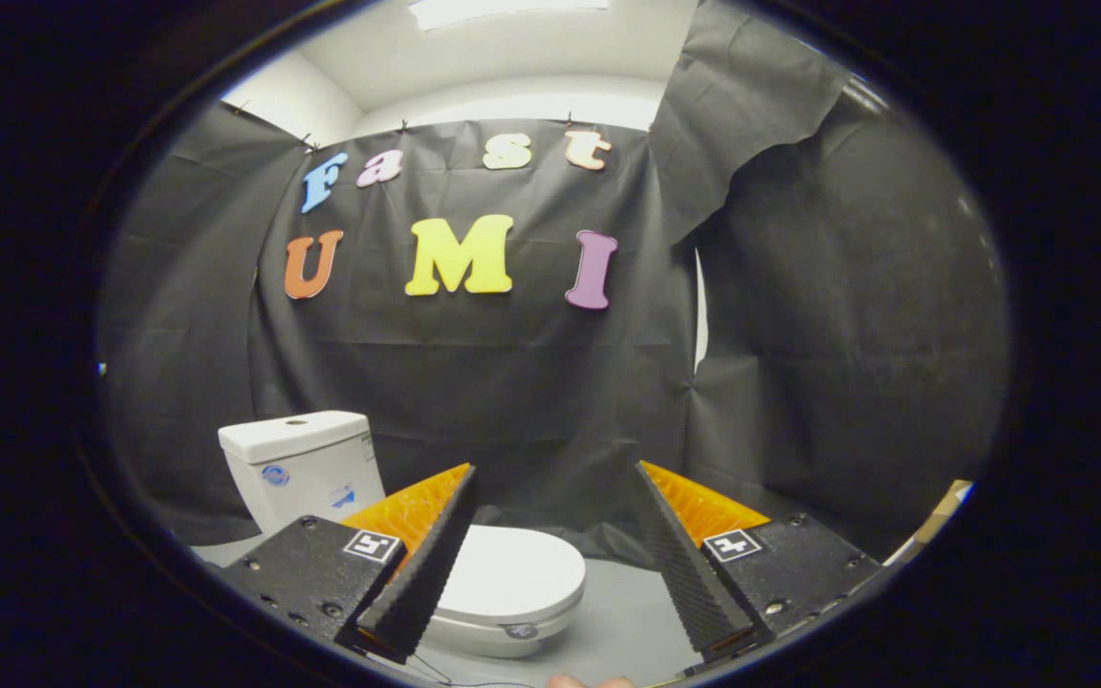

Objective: Open the toilet lid.

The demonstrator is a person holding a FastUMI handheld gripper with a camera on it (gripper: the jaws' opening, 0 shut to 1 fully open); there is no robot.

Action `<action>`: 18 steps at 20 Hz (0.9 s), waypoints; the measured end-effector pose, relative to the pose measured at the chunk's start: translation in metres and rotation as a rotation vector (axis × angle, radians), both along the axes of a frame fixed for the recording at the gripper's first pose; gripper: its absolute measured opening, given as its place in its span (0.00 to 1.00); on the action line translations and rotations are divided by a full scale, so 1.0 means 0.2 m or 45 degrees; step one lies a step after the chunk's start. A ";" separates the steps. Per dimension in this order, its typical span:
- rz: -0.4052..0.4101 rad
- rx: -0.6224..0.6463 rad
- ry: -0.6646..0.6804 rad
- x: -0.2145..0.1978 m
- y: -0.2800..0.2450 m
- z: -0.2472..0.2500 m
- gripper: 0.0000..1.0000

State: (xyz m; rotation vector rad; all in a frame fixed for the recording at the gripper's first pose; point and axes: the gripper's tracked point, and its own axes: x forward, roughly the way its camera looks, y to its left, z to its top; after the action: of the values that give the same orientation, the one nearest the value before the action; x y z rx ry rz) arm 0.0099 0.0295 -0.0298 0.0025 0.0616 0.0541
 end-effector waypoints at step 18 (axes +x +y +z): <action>0.071 -0.003 0.073 0.05 0.16 -0.14 1.00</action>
State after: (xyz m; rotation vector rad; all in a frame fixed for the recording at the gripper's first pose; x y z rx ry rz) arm 0.0201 0.0611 -0.0581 -0.0002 0.1194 0.1097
